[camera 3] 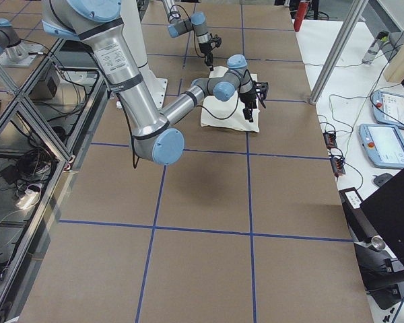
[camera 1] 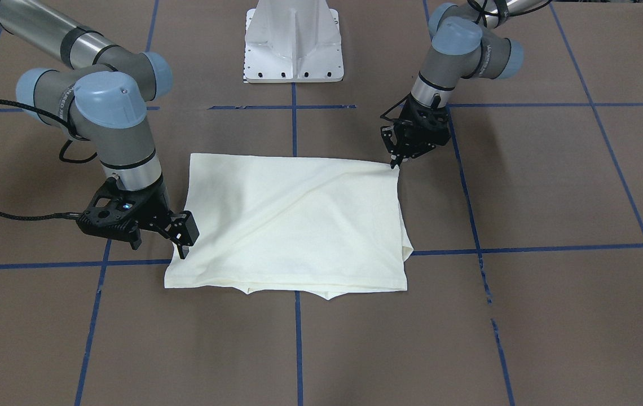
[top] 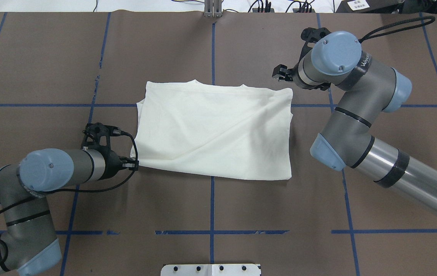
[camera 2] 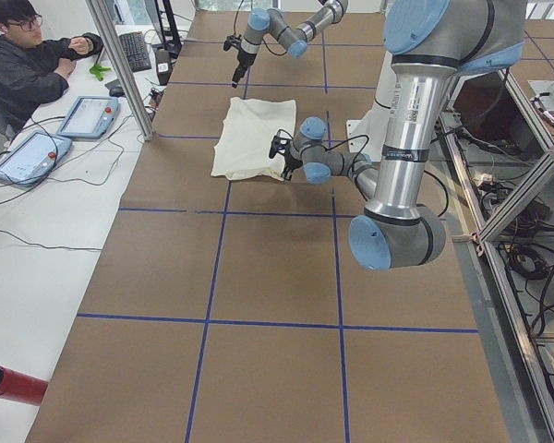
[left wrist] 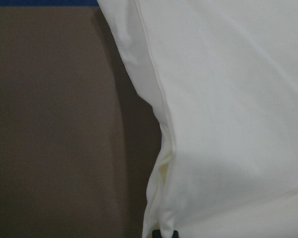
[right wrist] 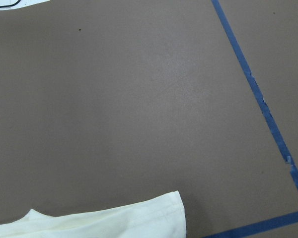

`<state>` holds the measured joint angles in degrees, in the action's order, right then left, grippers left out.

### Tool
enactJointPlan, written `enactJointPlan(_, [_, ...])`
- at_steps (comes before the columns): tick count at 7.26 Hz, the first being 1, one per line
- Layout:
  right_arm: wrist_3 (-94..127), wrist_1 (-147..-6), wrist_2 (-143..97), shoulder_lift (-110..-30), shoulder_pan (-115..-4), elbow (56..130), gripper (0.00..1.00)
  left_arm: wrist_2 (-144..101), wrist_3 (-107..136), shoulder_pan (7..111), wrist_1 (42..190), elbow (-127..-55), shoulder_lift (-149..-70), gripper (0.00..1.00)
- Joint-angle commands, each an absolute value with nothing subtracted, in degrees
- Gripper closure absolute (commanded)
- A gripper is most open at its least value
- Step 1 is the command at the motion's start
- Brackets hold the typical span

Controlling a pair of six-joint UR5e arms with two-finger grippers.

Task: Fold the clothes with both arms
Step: 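Drag the folded shirt with the left gripper away from the robot, rotating it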

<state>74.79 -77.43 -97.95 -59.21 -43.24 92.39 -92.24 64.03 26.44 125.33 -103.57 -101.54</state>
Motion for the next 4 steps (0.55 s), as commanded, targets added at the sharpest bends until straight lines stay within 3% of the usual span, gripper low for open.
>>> enactJointPlan(1, [74.9,-77.4,-97.9,-59.2,-43.2,92.4,0.00,-92.5,54.1,35.1,125.3,-100.0,-101.9,1.00])
enactJointPlan(2, [75.0,-77.4,-97.9,-59.2,-43.2,92.4,0.00,-92.7,50.1,40.3,125.2,-95.9,-104.7,1.00])
enactJointPlan(4, [75.1,-77.4,-97.9,-59.2,-43.2,92.5,0.00,-93.0,43.2,47.6,125.5,-78.9,-118.2,1.00])
